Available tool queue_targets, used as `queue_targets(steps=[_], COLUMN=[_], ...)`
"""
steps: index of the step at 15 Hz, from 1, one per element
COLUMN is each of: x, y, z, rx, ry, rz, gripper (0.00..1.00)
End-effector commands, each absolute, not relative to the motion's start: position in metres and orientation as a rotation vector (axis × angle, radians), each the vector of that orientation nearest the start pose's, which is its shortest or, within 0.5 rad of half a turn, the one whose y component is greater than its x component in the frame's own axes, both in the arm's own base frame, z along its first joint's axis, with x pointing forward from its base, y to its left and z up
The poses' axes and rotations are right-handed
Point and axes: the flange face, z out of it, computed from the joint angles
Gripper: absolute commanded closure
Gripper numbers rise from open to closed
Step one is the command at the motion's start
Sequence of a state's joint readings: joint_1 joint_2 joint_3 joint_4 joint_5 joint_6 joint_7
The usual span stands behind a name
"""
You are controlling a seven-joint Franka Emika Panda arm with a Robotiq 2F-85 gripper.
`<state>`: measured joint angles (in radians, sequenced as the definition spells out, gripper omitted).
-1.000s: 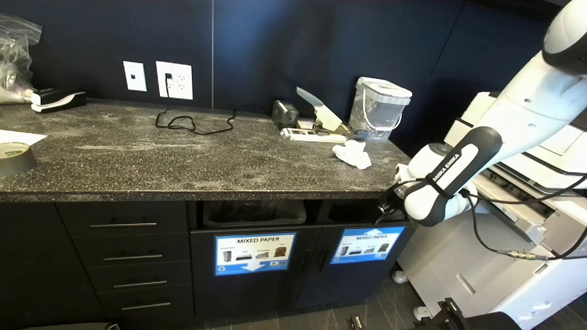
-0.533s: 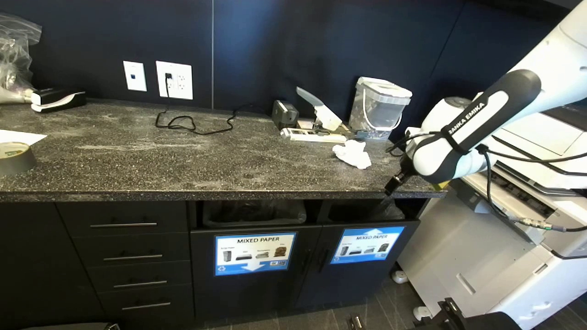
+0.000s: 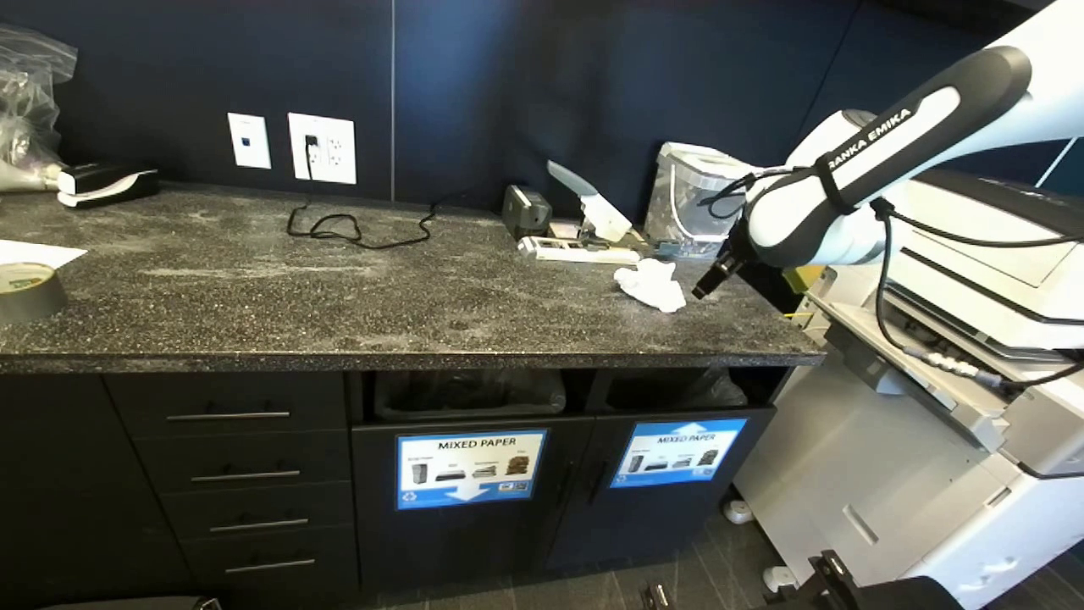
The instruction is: Put the papers on the counter into the recycle bin
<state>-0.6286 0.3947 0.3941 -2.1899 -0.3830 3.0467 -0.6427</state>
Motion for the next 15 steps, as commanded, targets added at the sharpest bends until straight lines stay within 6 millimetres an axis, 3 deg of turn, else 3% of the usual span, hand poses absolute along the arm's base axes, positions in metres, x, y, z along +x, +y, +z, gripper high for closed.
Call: queue_targets(steps=[1,4,11,15], x=[0.620,0.646,0.694,0.716], y=[-0.109,-0.105,-0.092,-0.091], z=[0.278,0.273,0.233,0.222], rx=[-2.908,-2.821,-2.757,-2.757], ry=[-1.253,-1.334,-1.501,-1.556], rz=[-0.900,-0.914,-0.790,-0.755], gripper=[0.00,0.00,0.00,0.00])
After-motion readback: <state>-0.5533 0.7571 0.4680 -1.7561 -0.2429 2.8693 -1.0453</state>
